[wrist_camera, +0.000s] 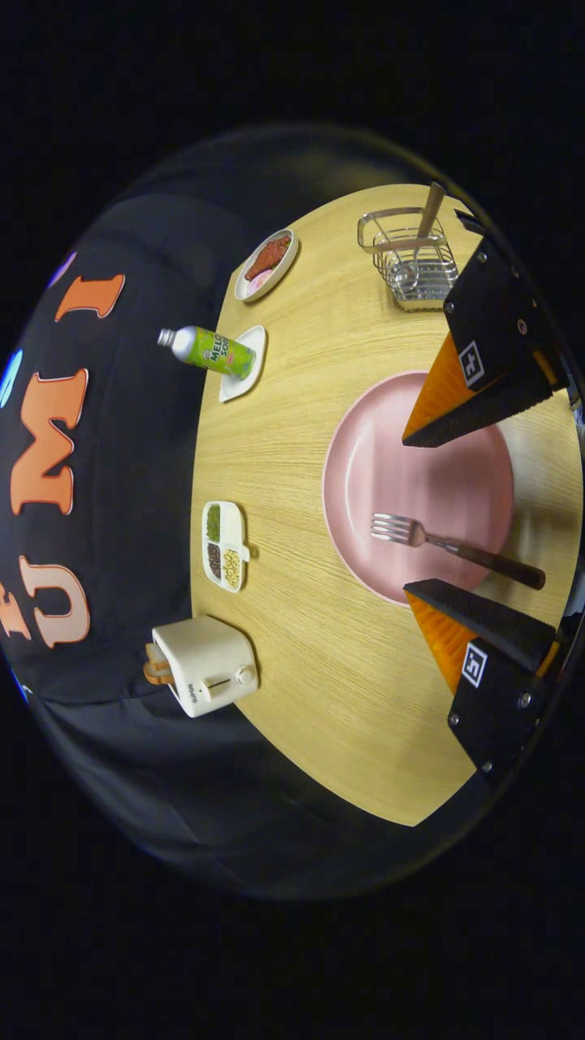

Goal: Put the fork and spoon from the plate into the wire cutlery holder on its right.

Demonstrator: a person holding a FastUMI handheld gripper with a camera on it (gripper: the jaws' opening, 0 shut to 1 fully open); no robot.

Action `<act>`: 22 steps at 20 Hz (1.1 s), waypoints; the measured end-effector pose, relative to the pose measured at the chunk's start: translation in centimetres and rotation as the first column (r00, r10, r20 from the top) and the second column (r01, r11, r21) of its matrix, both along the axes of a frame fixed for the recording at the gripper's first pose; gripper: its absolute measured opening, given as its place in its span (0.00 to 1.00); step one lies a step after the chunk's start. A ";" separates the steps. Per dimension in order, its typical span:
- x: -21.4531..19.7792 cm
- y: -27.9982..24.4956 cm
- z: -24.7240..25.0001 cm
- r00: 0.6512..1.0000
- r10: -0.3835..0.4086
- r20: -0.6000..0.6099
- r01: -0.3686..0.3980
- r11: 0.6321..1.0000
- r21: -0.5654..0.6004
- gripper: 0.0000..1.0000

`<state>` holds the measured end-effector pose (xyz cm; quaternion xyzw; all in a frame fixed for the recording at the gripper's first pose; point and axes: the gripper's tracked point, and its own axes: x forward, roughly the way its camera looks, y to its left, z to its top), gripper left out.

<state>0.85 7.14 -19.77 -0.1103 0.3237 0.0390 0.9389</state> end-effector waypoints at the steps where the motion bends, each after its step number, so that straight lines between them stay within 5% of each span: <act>1: -0.2 0.3 -0.5 1.000 0.007 -0.014 -0.007 1.000 -0.001 0.98; 14: 0.1 -0.4 -4.1 0.995 -0.075 -0.062 0.077 0.997 0.027 0.96; 22: 0.0 -0.1 -6.0 0.990 -0.083 -0.112 0.089 0.995 0.044 0.49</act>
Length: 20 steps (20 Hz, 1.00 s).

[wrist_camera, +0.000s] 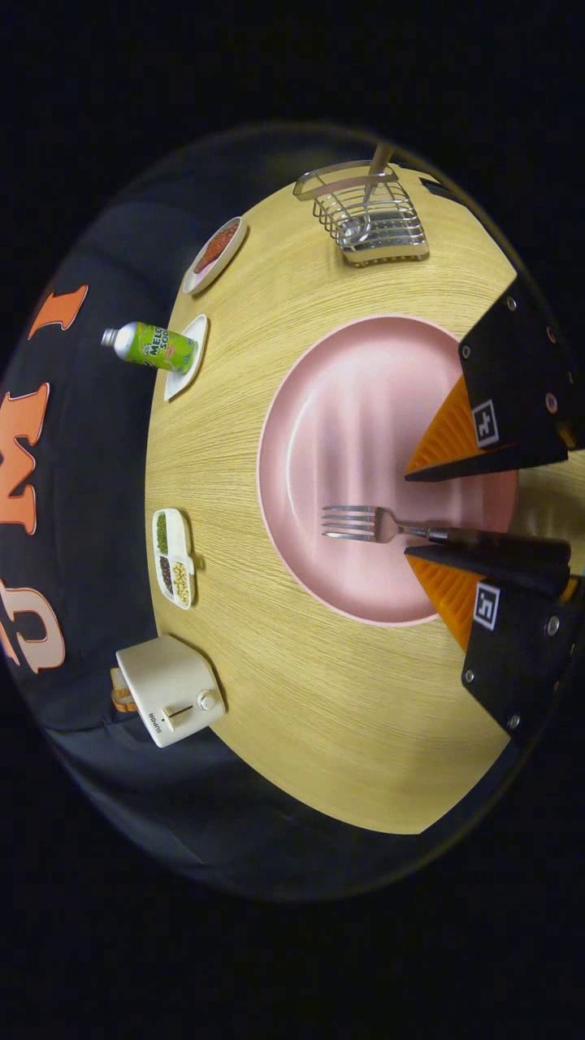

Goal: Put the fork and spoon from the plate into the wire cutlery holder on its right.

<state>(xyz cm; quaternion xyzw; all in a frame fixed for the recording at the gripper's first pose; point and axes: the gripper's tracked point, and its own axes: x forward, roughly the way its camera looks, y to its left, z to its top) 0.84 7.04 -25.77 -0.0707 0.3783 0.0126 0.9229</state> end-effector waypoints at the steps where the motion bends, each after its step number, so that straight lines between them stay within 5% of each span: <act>1: 0.0 0.2 0.1 1.000 0.010 -0.001 -0.010 1.000 0.001 0.41; 3: 0.0 0.5 0.0 1.000 0.026 0.000 -0.026 1.000 -0.005 0.28; 4: 0.0 0.4 0.2 1.000 0.024 0.004 -0.024 1.000 -0.007 0.13; 6: -0.1 0.5 0.3 1.000 0.023 -0.001 -0.023 1.000 0.016 0.04; 20: -1.9 -4.5 7.2 0.999 0.033 0.028 -0.034 0.998 0.049 0.04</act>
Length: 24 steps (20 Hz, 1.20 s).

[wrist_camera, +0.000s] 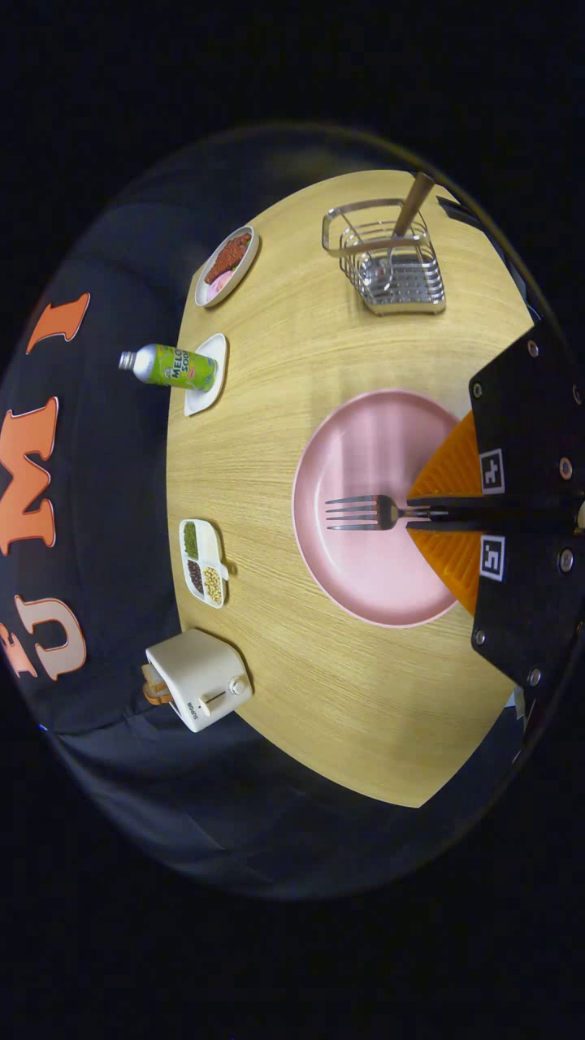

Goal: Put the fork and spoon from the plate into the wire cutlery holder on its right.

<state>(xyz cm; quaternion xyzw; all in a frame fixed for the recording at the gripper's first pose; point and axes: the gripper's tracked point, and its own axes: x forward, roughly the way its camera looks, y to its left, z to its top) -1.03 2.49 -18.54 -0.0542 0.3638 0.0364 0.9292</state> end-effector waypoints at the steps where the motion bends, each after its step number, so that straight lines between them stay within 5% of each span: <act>1: -0.1 -0.7 0.8 1.000 -0.006 0.000 0.006 1.000 0.007 0.04; 13: -3.7 -13.8 9.0 0.995 -0.101 -0.027 0.098 0.991 -0.086 0.04; 24: -5.1 -20.3 10.5 0.983 -0.127 -0.133 0.101 0.978 -0.184 0.04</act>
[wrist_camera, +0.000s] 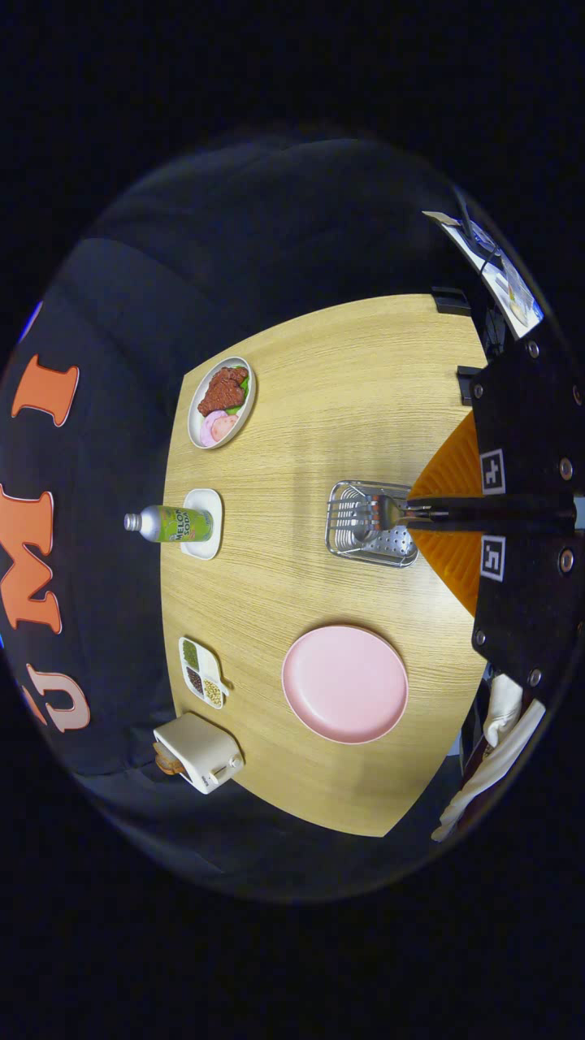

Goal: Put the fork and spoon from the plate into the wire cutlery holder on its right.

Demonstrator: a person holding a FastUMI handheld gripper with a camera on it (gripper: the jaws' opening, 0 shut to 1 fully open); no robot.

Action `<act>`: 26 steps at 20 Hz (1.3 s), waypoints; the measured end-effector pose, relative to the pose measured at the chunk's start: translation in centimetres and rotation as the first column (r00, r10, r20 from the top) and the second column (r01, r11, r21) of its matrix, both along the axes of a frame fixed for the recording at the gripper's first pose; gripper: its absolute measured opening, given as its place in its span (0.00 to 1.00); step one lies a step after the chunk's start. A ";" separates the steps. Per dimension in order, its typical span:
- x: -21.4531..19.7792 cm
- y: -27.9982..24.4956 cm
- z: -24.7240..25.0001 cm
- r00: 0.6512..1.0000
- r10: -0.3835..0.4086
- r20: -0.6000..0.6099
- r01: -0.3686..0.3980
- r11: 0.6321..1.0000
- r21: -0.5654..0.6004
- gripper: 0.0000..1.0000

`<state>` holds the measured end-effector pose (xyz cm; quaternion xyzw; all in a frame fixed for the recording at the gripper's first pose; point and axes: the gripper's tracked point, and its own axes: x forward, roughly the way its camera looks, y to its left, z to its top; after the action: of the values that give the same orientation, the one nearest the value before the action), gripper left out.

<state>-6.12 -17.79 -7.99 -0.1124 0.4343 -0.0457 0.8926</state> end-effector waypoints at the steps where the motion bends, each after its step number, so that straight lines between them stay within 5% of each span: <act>1: 0.0 -0.1 -0.4 1.000 0.003 -0.022 -0.003 1.000 0.000 0.04; 15: 2.4 -0.1 -4.8 0.951 0.078 -0.298 -0.115 0.987 -0.108 0.04; 26: 3.6 0.1 -5.0 0.953 0.067 -0.297 -0.102 0.989 -0.105 0.11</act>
<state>-2.56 -17.65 -12.97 -0.1894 0.5529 -0.0160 0.8113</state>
